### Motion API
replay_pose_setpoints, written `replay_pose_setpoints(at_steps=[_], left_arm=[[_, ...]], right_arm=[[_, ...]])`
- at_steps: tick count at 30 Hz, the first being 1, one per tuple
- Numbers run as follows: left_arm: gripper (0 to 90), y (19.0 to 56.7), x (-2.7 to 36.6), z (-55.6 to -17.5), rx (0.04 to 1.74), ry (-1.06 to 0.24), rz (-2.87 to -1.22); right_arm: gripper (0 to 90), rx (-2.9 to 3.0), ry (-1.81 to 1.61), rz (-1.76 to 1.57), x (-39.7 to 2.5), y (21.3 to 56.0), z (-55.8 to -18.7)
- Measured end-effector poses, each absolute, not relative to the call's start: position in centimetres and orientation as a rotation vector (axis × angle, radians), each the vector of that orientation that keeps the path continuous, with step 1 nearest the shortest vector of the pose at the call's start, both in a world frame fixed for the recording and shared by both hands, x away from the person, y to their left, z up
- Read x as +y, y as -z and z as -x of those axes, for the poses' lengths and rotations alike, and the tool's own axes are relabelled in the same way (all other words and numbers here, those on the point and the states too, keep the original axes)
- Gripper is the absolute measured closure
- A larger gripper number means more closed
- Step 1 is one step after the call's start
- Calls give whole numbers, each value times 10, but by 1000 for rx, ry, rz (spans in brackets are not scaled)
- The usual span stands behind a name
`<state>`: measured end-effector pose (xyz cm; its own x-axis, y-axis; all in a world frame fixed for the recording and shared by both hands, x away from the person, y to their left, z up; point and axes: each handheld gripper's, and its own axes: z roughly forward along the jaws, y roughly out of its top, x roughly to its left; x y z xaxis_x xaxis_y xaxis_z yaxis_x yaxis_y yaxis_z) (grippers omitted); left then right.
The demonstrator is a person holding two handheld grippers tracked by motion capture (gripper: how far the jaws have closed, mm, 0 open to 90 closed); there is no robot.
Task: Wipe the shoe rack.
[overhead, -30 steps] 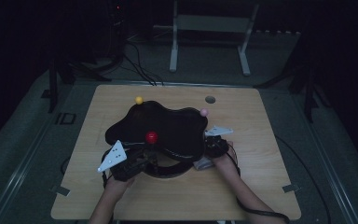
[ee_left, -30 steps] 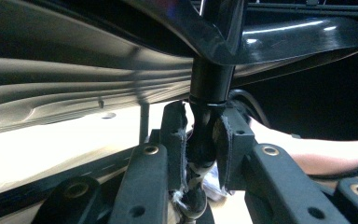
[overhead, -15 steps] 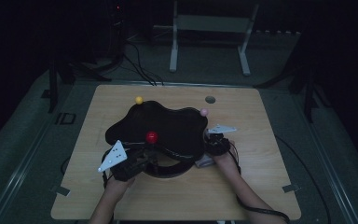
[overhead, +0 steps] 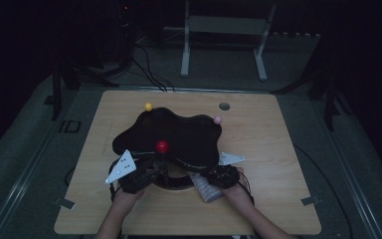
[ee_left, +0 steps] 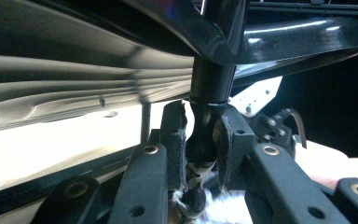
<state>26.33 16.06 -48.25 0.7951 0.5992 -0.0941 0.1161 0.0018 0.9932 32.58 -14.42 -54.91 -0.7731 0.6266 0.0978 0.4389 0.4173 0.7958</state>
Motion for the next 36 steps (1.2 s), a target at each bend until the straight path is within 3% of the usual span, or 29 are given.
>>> replay_pose_setpoints(at_steps=[9, 18, 36], left_arm=[[753, 482, 161, -263, 596, -414, -1546], [754, 482, 161, -264, 593, -410, -1547], [754, 482, 162, -264, 581, -408, -1549]], right_arm=[[711, 2506, -1290, -845, -116, 549, -314], [719, 2507, -1307, -804, -128, 551, -318], [716, 2376, -1235, -1006, -160, 549, -383]])
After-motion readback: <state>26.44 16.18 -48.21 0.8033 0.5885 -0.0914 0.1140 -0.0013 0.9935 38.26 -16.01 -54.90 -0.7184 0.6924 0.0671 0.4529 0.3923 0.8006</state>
